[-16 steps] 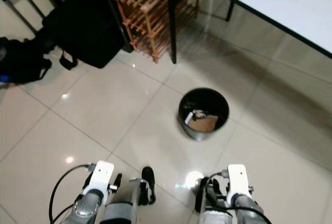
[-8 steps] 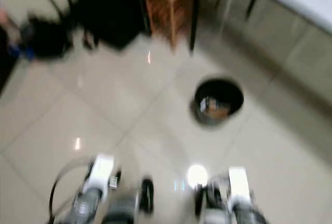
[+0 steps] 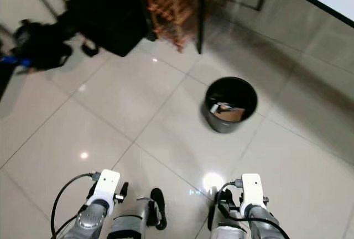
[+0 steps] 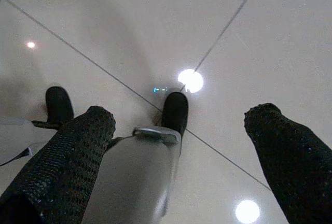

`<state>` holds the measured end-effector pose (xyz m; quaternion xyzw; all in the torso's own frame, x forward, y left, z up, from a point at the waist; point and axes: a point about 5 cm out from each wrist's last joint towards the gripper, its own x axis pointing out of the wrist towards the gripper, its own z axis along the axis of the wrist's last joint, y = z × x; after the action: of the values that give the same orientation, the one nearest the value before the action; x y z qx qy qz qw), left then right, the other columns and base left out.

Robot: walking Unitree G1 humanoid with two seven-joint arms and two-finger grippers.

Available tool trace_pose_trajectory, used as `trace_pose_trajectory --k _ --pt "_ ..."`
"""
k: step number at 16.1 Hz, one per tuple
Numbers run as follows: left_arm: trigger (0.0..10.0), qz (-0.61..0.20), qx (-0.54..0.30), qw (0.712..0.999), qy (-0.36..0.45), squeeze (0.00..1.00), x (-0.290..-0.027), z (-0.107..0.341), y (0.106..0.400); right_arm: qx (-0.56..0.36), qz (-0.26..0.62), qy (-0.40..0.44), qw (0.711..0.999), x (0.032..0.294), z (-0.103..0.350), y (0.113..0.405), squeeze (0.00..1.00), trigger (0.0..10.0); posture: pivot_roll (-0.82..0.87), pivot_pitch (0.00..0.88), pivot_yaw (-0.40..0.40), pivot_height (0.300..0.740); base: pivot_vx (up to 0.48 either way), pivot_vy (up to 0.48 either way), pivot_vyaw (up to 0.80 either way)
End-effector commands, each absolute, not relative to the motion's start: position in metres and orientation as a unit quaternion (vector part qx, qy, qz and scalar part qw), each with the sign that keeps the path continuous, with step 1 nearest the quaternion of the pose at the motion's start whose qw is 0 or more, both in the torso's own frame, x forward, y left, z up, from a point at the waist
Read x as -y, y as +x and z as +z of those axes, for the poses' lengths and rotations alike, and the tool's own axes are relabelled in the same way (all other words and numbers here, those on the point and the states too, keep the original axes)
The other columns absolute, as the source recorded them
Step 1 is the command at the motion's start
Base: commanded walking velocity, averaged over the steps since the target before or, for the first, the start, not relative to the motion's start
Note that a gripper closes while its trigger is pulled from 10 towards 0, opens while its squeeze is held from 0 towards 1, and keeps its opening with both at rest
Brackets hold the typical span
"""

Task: Picking trash to rubbish bin

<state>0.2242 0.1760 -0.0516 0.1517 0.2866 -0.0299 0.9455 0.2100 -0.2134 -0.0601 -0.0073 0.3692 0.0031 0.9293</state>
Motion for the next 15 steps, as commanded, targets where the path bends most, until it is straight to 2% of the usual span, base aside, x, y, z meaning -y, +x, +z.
trace_pose_trajectory --k 1,2,14,15 --pt "10.0 -0.020 -0.316 0.937 0.149 0.00 -0.1827 -0.0613 0.2089 -0.400 0.001 -0.001 0.917 0.2124 -0.0703 0.1940 0.00 10.0 0.05 0.319 0.099 0.740 0.000 0.000 -0.80" --pt "10.0 -0.021 -0.316 0.937 0.149 0.00 -0.1826 -0.0613 0.2088 -0.401 0.002 -0.001 0.916 0.2121 -0.0705 0.1937 0.00 10.0 0.05 0.320 0.099 0.740 0.000 0.000 -0.80" --pt "10.0 -0.021 -0.317 0.936 0.153 0.00 -0.1860 -0.0614 0.2079 -0.401 0.000 0.001 0.916 0.2111 -0.0710 0.1933 0.00 10.0 0.05 0.325 0.106 0.740 0.000 0.000 -0.07" --pt "10.0 -0.021 -0.317 0.936 0.153 0.00 -0.1861 -0.0613 0.2080 -0.401 0.000 0.000 0.916 0.2111 -0.0710 0.1932 0.00 10.0 0.05 0.325 0.106 0.740 0.000 0.000 -0.80"
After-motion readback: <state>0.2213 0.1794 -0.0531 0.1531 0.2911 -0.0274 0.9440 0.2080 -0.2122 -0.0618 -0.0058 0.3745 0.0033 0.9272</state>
